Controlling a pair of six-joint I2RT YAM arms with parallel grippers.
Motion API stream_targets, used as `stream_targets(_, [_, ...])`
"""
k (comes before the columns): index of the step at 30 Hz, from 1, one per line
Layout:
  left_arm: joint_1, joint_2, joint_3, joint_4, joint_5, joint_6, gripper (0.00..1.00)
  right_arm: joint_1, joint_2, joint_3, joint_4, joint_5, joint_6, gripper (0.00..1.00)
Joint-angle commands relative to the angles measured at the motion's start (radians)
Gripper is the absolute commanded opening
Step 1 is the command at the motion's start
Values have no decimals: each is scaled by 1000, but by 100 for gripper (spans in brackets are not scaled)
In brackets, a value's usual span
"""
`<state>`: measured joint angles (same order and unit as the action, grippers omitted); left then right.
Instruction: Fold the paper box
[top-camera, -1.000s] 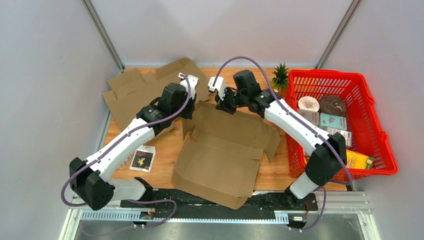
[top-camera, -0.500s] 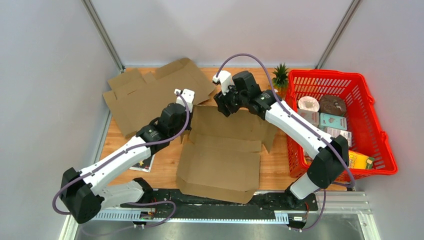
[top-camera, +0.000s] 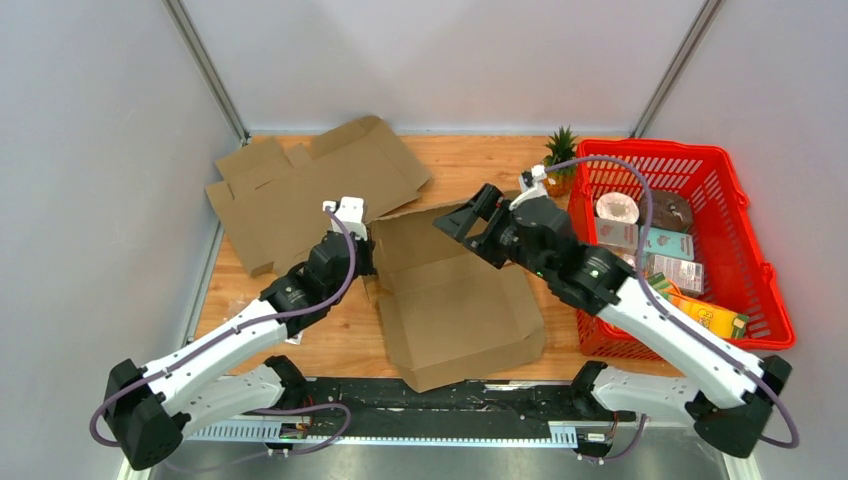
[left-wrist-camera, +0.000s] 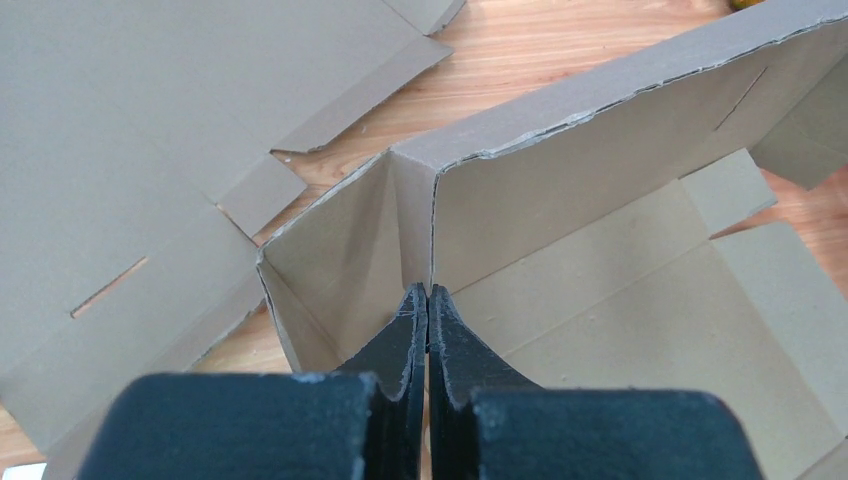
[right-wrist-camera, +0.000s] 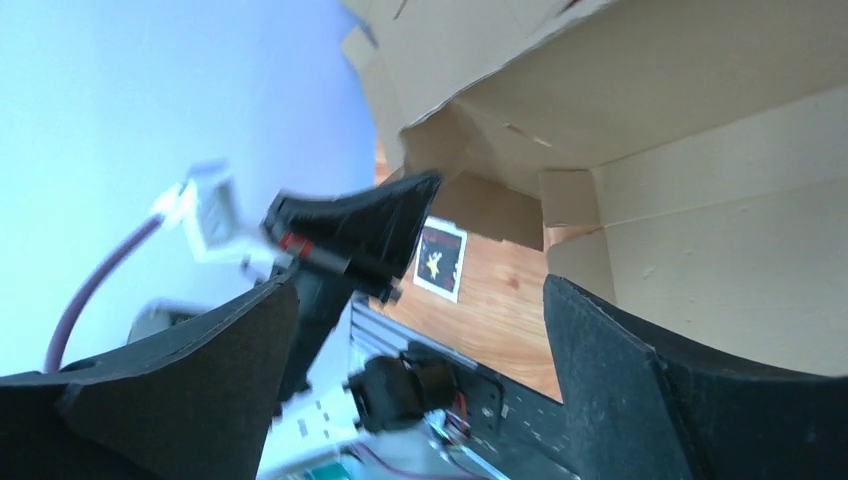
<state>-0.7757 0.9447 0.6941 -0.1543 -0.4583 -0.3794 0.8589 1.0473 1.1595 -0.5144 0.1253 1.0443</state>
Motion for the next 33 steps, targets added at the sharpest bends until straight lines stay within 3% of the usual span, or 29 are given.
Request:
stream_targets(1, [-19,-52,-25,-5,-13,-50,0,-3,108,-35,128,128,316,92])
stream_targets(6, [-45,-66,-38,-11,-48,-47,0,-8,207,-18,194,139,425,78])
stream_targets(24, [-100,12,-82,96,-138,-70,0,-101,341,-99,313,111,654,52])
stream_targets(26, [-105,20,-88,114,-141,-73,0,-112,352,-112,318,94,666,44])
stream_targets(27, [-105,28,-88,114,-140,-75,0,-119,358,-124,327,86,672,29])
stream_targets(30, [-105,19,-97,111,-91,-69,0,-120,349,-230,451,53,717,13])
stream_targets(31, [-105,10,-108,137,-60,-62,4,-121,349,-257,552,39,721,8])
stream_targets(33, [-105,-29,-142,150,-42,-62,16,-123,350,-311,599,14,720,5])
